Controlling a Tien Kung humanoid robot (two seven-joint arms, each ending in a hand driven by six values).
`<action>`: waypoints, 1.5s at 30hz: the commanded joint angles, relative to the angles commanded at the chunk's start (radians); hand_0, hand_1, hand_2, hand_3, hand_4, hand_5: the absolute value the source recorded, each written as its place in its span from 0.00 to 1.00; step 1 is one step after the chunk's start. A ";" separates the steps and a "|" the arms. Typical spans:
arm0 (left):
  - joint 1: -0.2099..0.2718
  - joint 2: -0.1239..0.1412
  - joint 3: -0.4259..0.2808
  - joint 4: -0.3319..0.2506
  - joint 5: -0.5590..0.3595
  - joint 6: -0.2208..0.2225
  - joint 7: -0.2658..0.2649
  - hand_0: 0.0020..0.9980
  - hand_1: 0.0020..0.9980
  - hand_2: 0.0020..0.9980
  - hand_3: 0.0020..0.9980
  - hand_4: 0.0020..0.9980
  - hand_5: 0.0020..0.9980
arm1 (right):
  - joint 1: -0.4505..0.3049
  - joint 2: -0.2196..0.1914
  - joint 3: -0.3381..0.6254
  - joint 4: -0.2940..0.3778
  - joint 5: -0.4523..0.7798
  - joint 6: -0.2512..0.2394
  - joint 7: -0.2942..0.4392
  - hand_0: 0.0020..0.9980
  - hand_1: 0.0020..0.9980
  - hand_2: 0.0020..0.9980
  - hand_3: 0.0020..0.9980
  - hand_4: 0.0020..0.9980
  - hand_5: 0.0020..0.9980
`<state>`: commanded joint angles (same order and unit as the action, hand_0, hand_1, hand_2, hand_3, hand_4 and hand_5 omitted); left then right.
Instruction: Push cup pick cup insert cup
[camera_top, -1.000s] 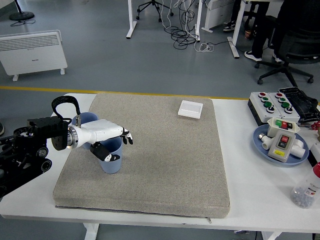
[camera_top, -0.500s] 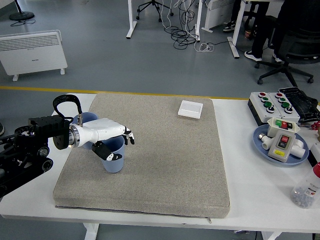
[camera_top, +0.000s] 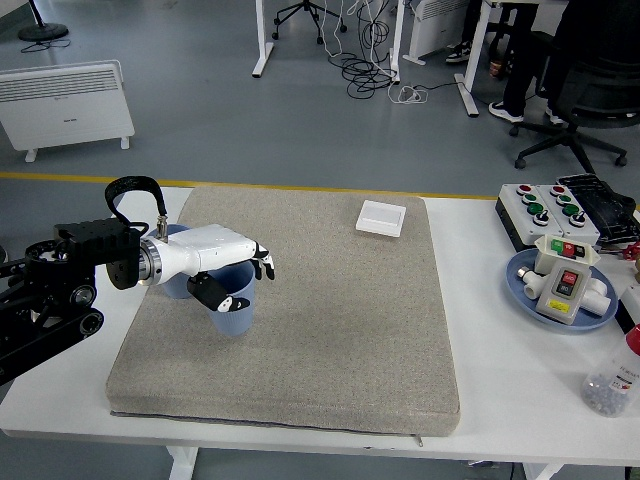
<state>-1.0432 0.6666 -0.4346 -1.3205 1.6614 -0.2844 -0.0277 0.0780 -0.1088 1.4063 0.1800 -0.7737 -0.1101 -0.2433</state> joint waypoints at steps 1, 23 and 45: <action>-0.002 0.003 -0.003 -0.006 -0.001 -0.002 0.003 0.50 0.59 0.65 0.69 0.41 0.00 | 0.000 0.000 0.000 0.000 0.000 0.000 0.000 0.75 0.62 0.60 0.59 0.12 0.60; -0.215 0.095 0.017 0.099 -0.044 -0.034 0.030 0.51 0.59 0.65 0.69 0.40 0.00 | 0.012 -0.009 -0.011 0.000 0.014 -0.002 0.002 0.75 0.62 0.60 0.59 0.12 0.60; -0.217 0.016 0.047 0.350 -0.069 -0.034 0.014 0.52 0.59 0.65 0.68 0.41 0.00 | 0.017 -0.008 -0.014 0.000 0.015 -0.001 0.004 0.75 0.62 0.60 0.59 0.12 0.60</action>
<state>-1.2604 0.6823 -0.3872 -0.9700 1.5929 -0.3187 -0.0141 0.0948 -0.1172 1.3923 0.1800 -0.7590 -0.1115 -0.2396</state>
